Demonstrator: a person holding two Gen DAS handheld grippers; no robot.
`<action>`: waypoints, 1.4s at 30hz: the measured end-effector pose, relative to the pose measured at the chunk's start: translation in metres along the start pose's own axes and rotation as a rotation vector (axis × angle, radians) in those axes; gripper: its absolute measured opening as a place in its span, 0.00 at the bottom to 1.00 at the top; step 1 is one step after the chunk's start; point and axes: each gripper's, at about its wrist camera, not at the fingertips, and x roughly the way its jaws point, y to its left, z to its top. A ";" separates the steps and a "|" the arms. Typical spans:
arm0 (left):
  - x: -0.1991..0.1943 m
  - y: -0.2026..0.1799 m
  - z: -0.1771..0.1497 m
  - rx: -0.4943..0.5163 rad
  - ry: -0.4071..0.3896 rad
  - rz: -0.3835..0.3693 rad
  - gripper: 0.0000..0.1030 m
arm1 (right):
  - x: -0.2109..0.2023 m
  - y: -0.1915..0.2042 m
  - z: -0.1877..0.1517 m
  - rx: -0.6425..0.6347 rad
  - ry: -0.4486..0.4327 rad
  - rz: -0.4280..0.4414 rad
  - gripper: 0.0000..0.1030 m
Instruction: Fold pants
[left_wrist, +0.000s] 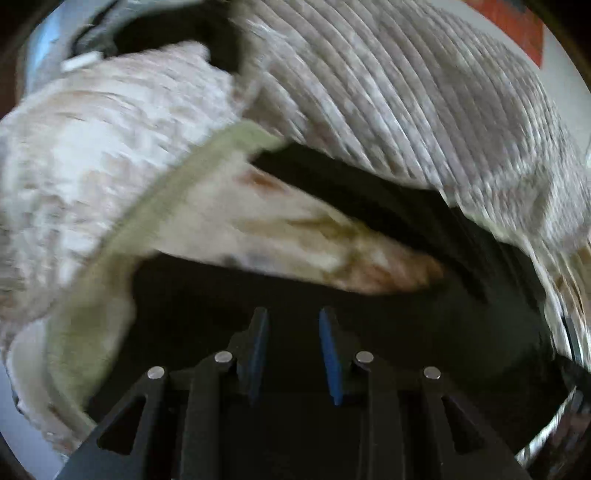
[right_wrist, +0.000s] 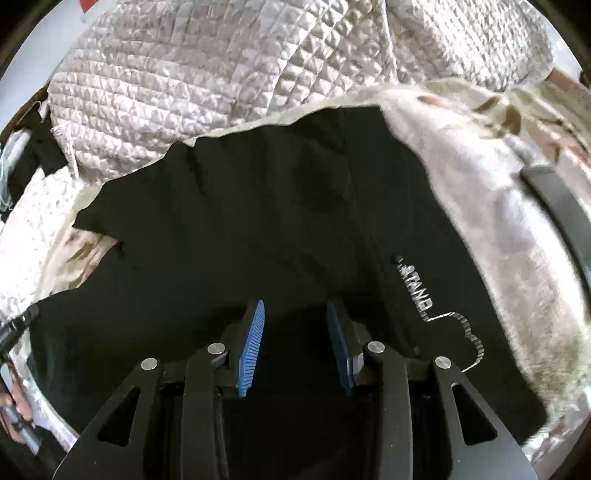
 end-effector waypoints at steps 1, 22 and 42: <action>0.002 -0.007 -0.001 0.013 0.012 -0.013 0.30 | -0.005 -0.002 0.001 0.014 -0.021 0.011 0.35; -0.007 -0.048 -0.019 0.139 -0.035 0.072 0.49 | -0.009 0.032 -0.020 -0.140 -0.001 0.100 0.44; 0.043 0.049 0.028 0.022 0.038 0.274 0.28 | -0.002 0.039 -0.018 -0.124 0.023 0.139 0.44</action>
